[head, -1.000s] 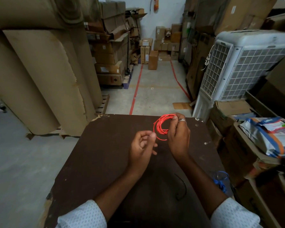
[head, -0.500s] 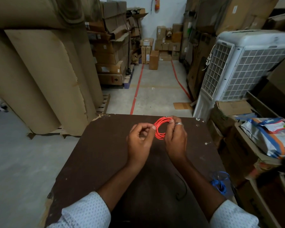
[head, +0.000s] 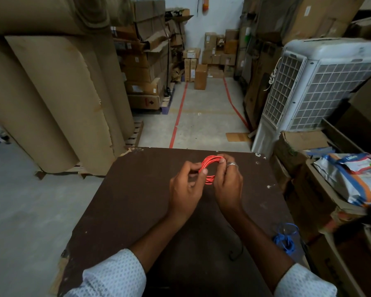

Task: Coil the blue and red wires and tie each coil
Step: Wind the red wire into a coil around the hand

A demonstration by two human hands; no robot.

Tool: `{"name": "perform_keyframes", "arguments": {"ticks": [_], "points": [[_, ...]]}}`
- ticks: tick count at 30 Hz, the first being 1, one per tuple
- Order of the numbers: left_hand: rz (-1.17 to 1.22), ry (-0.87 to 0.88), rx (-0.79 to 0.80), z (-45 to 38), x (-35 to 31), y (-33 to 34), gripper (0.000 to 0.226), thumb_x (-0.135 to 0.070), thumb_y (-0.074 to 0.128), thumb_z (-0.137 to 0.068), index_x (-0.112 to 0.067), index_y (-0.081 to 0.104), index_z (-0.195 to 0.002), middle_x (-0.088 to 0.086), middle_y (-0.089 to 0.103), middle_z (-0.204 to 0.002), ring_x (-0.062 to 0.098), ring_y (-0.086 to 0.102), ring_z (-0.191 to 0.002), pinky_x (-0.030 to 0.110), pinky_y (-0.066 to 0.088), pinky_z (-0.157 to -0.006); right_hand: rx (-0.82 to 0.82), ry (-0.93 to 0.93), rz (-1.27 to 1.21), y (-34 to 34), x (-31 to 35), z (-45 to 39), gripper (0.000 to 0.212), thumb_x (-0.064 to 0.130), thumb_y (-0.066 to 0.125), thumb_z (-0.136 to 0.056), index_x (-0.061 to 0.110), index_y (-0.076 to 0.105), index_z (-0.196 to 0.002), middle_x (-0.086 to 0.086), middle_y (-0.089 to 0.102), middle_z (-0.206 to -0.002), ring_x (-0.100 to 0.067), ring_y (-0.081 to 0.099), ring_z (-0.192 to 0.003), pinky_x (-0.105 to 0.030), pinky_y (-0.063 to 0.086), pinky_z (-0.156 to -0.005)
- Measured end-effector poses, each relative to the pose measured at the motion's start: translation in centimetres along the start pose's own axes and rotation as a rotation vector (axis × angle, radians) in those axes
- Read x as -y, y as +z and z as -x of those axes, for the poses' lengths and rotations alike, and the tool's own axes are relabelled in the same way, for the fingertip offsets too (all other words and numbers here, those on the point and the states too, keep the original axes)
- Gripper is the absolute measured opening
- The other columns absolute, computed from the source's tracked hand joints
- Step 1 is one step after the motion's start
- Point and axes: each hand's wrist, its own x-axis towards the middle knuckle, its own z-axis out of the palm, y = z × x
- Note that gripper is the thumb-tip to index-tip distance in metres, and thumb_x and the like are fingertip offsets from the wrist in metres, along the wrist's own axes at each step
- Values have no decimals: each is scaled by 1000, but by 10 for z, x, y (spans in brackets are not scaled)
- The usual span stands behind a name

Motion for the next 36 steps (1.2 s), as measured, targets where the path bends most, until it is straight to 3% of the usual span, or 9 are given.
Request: {"name": "perform_keyframes", "arguments": {"ticks": [3, 7, 13, 17, 23, 28, 32, 34, 36], "points": [[-29, -52, -6, -1, 3, 8, 6, -21, 55, -102, -15, 55, -105, -2, 69, -90, 10, 70, -78, 28, 57, -62, 18, 51, -11, 3, 1, 3, 24, 17, 40, -107, 10, 62, -114, -5, 68, -97, -24, 66, -91, -33, 49, -77], [-21, -135, -33, -2, 10, 19, 5, -23, 51, -104, -17, 52, -104, -1, 69, -90, 7, 69, -78, 18, 52, -62, 6, 106, -57, 6, -2, 9, 26, 26, 39, -106, 17, 61, -116, -2, 70, -99, -21, 68, -91, -43, 55, -81], [-39, -112, -23, -12, 23, 20, 8, -20, 55, -102, -20, 54, -94, -3, 65, -84, 11, 66, -75, 32, 55, -63, 98, 155, -119, -7, -5, 10, 22, 26, 42, -106, 20, 62, -114, -1, 70, -89, -16, 68, -75, -47, 56, -74], [-56, 18, 52, -14, 17, 18, 8, -15, 58, -100, -14, 57, -93, -2, 64, -84, 12, 63, -73, 24, 49, -61, 157, 60, -50, -13, -9, -3, 33, 46, 42, -102, 24, 59, -119, 5, 69, -100, -16, 67, -94, -48, 55, -84], [19, 15, 72, -14, 10, 21, 7, -16, 60, -99, -9, 60, -100, 0, 69, -93, 13, 70, -83, 30, 58, -67, 104, -61, -33, -21, -11, -14, 18, 26, 55, -103, 16, 56, -87, 6, 59, -69, -7, 59, -62, -29, 45, -59], [82, -17, 72, -14, 6, 21, 10, -19, 59, -101, -13, 57, -108, -4, 68, -94, 14, 72, -76, 24, 57, -58, 96, -13, -88, -19, -10, -11, 23, 24, 54, -103, 11, 53, -85, 3, 57, -64, -11, 58, -56, -40, 47, -53], [-144, 10, 103, -15, 5, 23, 19, -28, 40, -107, -19, 56, -105, -5, 62, -86, 7, 62, -79, 8, 41, -68, 89, -4, -122, -16, -8, -8, 22, 24, 53, -104, 10, 54, -86, 2, 58, -65, -12, 59, -56, -43, 49, -53], [-171, -5, 120, -15, 4, 24, 33, -33, 30, -108, -16, 56, -96, -2, 57, -74, 7, 58, -72, 6, 38, -65, 96, 0, -128, -15, -8, -7, 23, 26, 52, -104, 11, 53, -87, 2, 58, -65, -11, 59, -56, -42, 49, -53], [-228, 5, 135, -16, 5, 20, 37, -34, 28, -108, -13, 59, -103, -2, 62, -79, 2, 60, -73, 8, 42, -70, 83, 10, -128, -15, -9, -5, 23, 25, 53, -103, 10, 54, -86, 5, 56, -64, -8, 58, -57, -37, 47, -53]]}}
